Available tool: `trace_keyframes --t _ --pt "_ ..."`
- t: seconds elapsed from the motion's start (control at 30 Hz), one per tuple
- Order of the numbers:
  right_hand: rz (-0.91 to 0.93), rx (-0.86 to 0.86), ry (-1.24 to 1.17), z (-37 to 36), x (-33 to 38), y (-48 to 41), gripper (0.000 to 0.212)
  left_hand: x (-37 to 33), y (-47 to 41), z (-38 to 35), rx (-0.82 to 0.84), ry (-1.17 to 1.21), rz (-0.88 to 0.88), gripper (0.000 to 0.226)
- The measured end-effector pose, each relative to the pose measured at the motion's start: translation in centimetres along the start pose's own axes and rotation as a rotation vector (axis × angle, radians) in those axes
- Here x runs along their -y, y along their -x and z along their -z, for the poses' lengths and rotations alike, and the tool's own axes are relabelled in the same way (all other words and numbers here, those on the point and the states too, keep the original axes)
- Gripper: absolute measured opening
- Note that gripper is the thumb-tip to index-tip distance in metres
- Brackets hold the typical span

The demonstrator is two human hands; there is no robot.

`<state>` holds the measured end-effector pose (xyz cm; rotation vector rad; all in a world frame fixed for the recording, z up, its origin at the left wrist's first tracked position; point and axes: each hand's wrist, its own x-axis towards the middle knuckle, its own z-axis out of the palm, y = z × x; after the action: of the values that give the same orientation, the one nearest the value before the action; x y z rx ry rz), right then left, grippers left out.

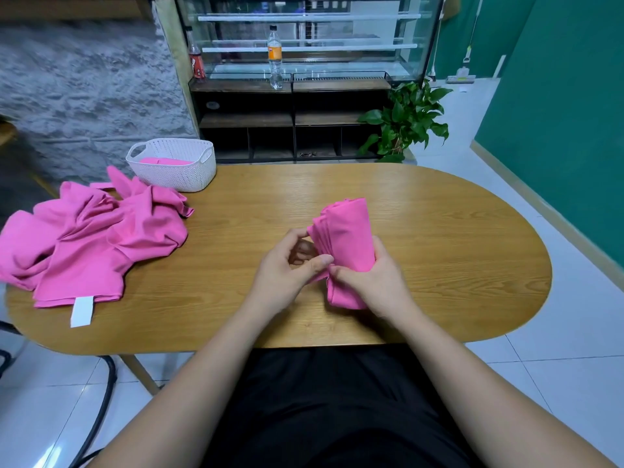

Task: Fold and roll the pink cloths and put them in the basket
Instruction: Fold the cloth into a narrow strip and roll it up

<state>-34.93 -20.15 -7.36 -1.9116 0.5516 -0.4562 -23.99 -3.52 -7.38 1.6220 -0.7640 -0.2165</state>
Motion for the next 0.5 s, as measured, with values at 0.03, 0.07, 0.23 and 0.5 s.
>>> trace_keyframes --t 0.03,0.07,0.23,0.5 --pt "-0.015 0.0 -0.06 0.0 -0.1 -0.1 0.062 0.1 0.0 -0.2 -0.013 0.003 -0.014 0.043" --pt "-0.034 0.002 -0.11 0.0 -0.2 -0.2 0.061 0.2 0.2 -0.3 -0.027 -0.009 -0.026 0.039" --pt "-0.066 0.044 -0.247 0.2 -0.4 -0.1 0.072 0.9 2.2 0.4 -0.11 -0.305 -0.233 0.017" --pt "-0.063 0.107 -0.282 -0.1 0.2 0.3 0.075 1.3 2.2 0.9 -0.135 -0.522 -0.256 0.019"
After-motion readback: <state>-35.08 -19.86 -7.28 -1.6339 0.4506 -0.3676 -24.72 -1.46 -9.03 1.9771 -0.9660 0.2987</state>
